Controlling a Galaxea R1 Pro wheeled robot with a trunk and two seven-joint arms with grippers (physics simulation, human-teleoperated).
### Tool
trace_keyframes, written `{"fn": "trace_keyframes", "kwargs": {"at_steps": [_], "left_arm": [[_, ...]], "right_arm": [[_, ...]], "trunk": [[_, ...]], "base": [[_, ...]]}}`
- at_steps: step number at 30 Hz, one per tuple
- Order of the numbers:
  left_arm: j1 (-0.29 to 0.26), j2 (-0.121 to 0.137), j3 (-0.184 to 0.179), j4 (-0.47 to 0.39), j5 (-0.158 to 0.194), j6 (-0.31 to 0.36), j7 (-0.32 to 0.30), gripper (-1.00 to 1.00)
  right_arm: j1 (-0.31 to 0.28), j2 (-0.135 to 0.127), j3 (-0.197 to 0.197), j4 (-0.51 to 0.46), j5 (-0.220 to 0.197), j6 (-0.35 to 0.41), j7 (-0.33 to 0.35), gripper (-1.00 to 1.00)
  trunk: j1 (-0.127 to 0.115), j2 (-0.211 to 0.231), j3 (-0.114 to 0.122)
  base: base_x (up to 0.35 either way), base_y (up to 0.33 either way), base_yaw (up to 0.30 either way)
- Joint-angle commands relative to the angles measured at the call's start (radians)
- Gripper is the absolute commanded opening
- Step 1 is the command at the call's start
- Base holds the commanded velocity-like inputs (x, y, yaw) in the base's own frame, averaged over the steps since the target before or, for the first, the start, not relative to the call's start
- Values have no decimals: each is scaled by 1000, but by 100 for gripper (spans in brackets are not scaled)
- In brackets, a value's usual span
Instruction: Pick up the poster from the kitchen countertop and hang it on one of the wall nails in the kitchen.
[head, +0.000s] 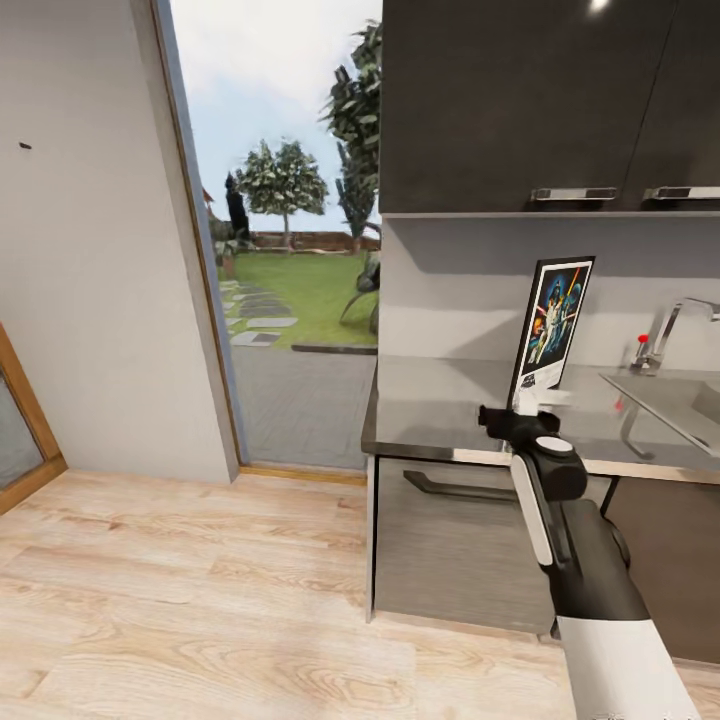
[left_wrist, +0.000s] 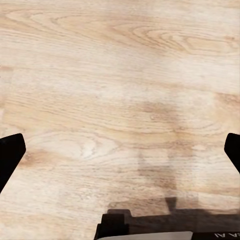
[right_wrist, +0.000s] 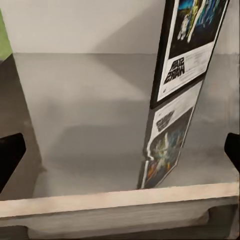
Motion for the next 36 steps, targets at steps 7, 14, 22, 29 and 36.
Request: {"fn": "trace_keyframes", "kwargs": {"at_steps": [7, 14, 22, 29, 36], "left_arm": [[0, 0, 2, -2, -1, -2, 0, 100], [1, 0, 3, -2, -1, -2, 0, 100], [0, 0, 5, -2, 0, -2, 0, 100], [0, 0, 5, -2, 0, -2, 0, 100], [0, 0, 5, -1, 0, -2, 1, 100]], "right_arm": [[-8, 0, 3, 27, 1, -36, -158, 100], [-8, 0, 3, 41, 2, -69, -235, 100], [-5, 0, 7, 46, 3, -76, -295, 100], [-1, 0, 9, 134, 3, -159, -303, 100], [0, 1, 11, 213, 2, -228, -341, 100]], "trunk": [[0, -1, -1], [0, -1, -1], [0, -1, -1], [0, -1, -1], [0, -1, -1]], "base": [[0, 0, 0], [78, -19, 0], [141, -59, 0], [245, -5, 0], [108, -1, 0]]}}
